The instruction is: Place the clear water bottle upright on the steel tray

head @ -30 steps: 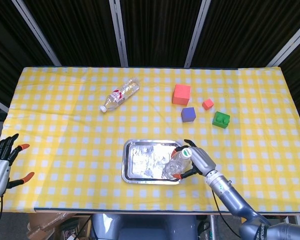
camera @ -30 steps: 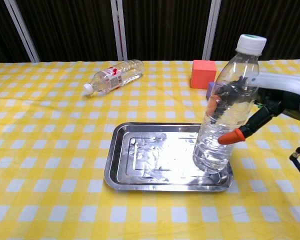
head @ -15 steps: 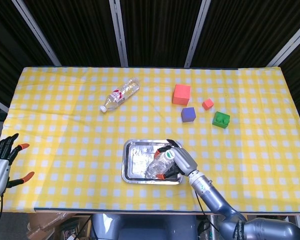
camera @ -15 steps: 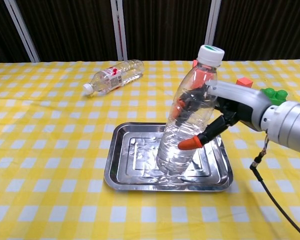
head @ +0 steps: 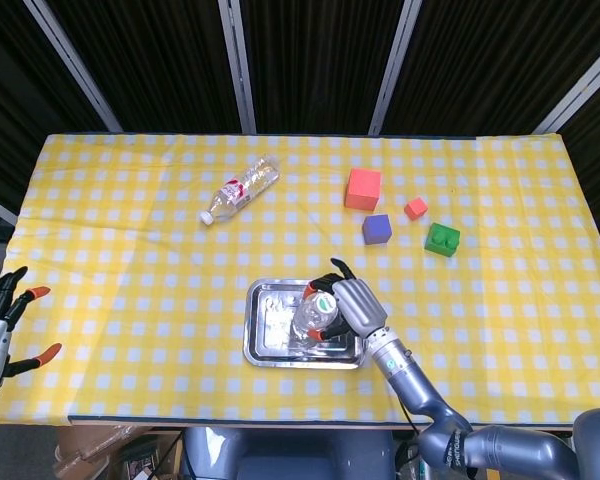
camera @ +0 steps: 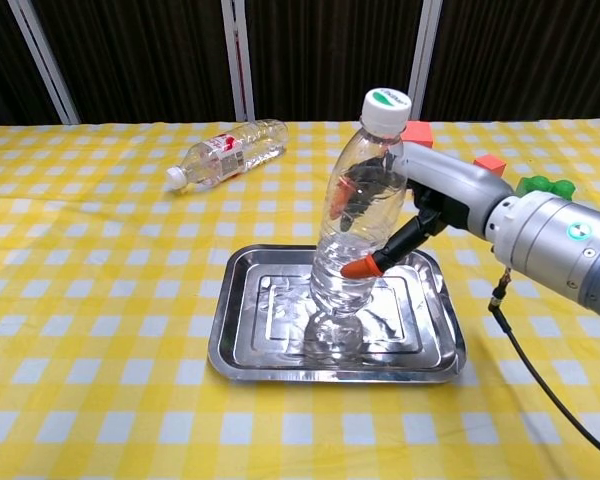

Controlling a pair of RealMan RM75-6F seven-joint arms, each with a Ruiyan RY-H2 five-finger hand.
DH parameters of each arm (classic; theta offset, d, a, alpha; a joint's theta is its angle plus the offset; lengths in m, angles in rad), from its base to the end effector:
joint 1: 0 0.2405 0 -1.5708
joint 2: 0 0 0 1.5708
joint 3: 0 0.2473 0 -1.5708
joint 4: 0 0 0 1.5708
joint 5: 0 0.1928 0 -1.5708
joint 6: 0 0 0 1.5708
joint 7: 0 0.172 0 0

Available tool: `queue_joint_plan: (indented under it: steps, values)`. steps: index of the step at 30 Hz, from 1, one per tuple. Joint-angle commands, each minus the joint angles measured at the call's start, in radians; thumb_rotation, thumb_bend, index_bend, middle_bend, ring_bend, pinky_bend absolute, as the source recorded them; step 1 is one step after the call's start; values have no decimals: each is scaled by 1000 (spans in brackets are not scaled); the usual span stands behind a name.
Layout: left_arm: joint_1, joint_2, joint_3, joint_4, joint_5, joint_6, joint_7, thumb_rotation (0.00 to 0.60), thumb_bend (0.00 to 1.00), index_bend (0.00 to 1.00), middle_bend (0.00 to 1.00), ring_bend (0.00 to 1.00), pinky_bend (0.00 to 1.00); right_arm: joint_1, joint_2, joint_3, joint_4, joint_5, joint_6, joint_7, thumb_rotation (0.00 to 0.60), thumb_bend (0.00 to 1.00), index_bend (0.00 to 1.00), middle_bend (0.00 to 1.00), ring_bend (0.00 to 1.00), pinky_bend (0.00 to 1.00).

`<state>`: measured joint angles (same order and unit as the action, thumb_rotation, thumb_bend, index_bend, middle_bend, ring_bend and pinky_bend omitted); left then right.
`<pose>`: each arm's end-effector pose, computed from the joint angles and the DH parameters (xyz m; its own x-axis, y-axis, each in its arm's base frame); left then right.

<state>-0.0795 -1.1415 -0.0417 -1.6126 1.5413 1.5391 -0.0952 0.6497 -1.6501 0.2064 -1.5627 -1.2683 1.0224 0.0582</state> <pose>-0.2862 0.2033 0.1685 0.2854 -0.0353 0.9578 0.9567 -0.0495 -0.2869 -0.0993 -0.3203 -0.0294 -0.0425 -0.4020 0.9147 -0.9308 -0.3168 -0.1825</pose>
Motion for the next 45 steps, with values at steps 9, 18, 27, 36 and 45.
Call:
queue_joint_plan:
  steps: [9, 18, 27, 36, 45]
  values:
    - [0, -4, 4, -5, 7, 0, 14, 600, 185, 225, 0, 0, 0, -3, 28, -15, -48, 19, -17, -37, 600, 182, 672, 567, 319, 0]
    - [0, -2, 3, -3, 4, -2, 9, 600, 185, 225, 0, 0, 0, -2, 4, -25, 0, 3, -15, -31, 600, 183, 672, 567, 319, 0]
    - [-2, -4, 5, -6, 8, -4, 17, 600, 185, 225, 0, 0, 0, 6, 49, -49, -19, 26, -63, -92, 600, 185, 571, 534, 280, 0]
    - [-3, -6, 6, -7, 11, -5, 21, 600, 185, 225, 0, 0, 0, 34, 98, -49, -109, 121, -141, -157, 600, 21, 0, 146, 94, 0]
    - [-4, -5, 7, -5, 12, -8, 17, 600, 185, 224, 0, 0, 0, 40, 105, -42, -150, 184, -143, -184, 600, 12, 0, 75, 57, 0]
